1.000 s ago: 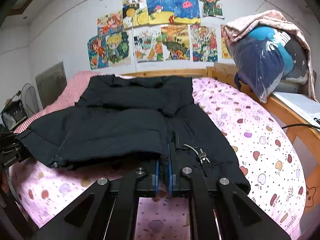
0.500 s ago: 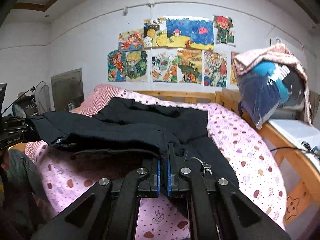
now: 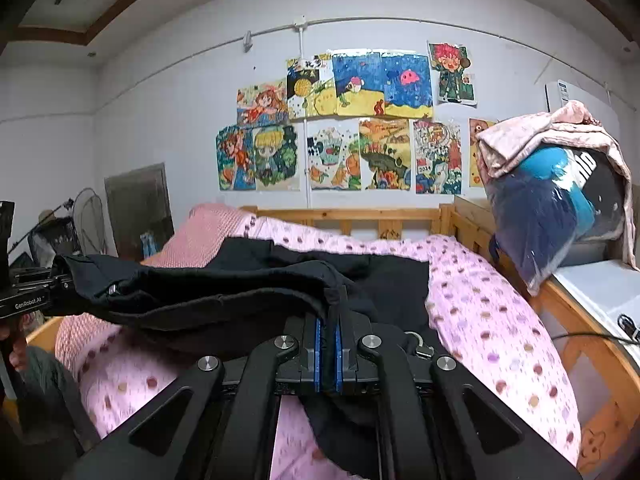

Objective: Fold large clothes

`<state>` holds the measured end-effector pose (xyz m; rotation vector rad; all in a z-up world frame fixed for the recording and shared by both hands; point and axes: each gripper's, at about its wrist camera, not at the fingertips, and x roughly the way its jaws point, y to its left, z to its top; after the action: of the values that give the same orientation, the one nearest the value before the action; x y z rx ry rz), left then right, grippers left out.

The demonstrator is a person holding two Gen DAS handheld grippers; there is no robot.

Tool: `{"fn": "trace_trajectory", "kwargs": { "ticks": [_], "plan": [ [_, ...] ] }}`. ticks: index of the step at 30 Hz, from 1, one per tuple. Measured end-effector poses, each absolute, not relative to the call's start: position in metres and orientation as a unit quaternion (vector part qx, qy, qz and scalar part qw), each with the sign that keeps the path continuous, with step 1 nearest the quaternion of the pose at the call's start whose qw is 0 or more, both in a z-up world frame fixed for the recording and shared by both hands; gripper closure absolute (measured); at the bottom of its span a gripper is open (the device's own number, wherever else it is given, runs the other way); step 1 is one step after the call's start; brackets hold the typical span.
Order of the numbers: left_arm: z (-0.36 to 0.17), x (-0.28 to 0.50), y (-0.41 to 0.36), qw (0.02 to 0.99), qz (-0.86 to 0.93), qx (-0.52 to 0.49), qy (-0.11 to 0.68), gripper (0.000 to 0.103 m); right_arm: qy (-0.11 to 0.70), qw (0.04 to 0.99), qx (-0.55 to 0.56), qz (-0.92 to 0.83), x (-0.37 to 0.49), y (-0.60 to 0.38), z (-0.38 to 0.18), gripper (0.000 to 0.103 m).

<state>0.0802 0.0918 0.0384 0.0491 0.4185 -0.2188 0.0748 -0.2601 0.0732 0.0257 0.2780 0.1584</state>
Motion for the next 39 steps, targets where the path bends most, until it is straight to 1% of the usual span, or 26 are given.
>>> {"fn": "trace_trajectory", "kwargs": {
  "ticks": [5,9,17,26,39],
  "plan": [
    [0.060,0.115,0.092,0.975,-0.102,0.023,0.195,0.094,0.126,0.989,0.011,0.077,0.113,-0.255,0.087,0.098],
    [0.074,0.151,0.094,0.975,-0.100,0.016,0.199,0.094,0.122,0.990,-0.001,0.075,0.147,-0.252,0.097,0.098],
    [0.090,0.230,0.088,0.974,-0.082,0.036,0.207,0.094,0.124,0.989,-0.027,0.073,0.216,-0.241,0.110,0.098],
    [0.078,0.318,0.088,0.971,-0.069,0.034,0.225,0.094,0.137,0.987,-0.058,0.056,0.296,-0.229,0.097,0.098],
    [0.026,0.431,0.091,0.961,-0.044,0.045,0.268,0.094,0.182,0.981,-0.060,0.040,0.399,-0.213,0.048,0.098]
  ]
}}
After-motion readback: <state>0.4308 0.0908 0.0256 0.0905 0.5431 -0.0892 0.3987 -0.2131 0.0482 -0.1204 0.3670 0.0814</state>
